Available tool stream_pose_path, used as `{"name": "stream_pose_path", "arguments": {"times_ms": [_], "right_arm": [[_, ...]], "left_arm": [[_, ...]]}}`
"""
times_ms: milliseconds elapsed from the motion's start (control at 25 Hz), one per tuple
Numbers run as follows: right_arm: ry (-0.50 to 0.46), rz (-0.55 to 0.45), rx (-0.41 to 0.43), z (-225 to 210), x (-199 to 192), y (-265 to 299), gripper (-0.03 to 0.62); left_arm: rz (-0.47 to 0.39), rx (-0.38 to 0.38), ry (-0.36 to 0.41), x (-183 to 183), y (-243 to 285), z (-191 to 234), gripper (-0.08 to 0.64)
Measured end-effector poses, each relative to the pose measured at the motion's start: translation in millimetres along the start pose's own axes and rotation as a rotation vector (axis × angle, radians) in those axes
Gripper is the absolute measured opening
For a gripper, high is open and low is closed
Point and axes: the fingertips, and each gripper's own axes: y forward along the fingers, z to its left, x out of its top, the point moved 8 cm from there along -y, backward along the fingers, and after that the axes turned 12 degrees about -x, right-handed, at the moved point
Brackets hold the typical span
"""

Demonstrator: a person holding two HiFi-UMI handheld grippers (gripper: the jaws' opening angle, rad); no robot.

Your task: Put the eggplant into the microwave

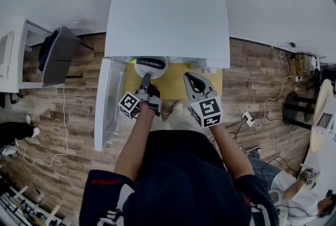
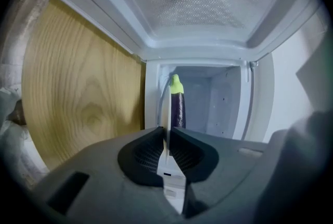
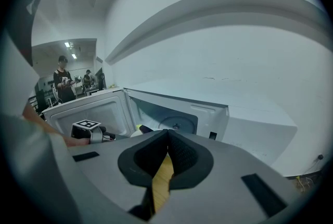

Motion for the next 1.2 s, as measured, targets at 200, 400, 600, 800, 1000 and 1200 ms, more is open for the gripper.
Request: {"name": "stream_pose_path", "arguments": {"times_ms": [200, 400, 600, 800, 1000, 1200], "right_arm": [[-0.001, 0.002, -0.002, 1.7, 0.1, -1.2, 0.012], [-0.006, 0.003, 0.003, 3.1, 0.2, -2.6, 0.012], [-0.001, 0.015, 0.008, 2.4, -3.6, -2.5, 0.012], [-0.001, 0.023, 0.013, 2.5, -8.0, -5.4, 0.012], [-0.001, 0.033, 0.011, -0.3, -11.2, -5.5, 0.012], [0.004, 0.04, 0.014, -0.2, -13.6, -6.2, 0.012]], "left_arm": [[0.003, 0.003, -0.003, -0.3, 9.4, 3.4, 0.032], [-0.005, 0.017, 0.018, 1.4, 19.6, 4.9, 0.032], [-0.005, 0.01, 0.031, 2.8, 34.0, 7.4, 0.032], [0.004, 0.011, 0.044, 2.6, 44.5, 8.9, 0.032], [0.032, 0.019, 0.069, 1.1, 54.0, 9.7, 0.032], [0.048, 0.022, 0.112, 1.1, 55.4, 9.9, 0.036]]}}
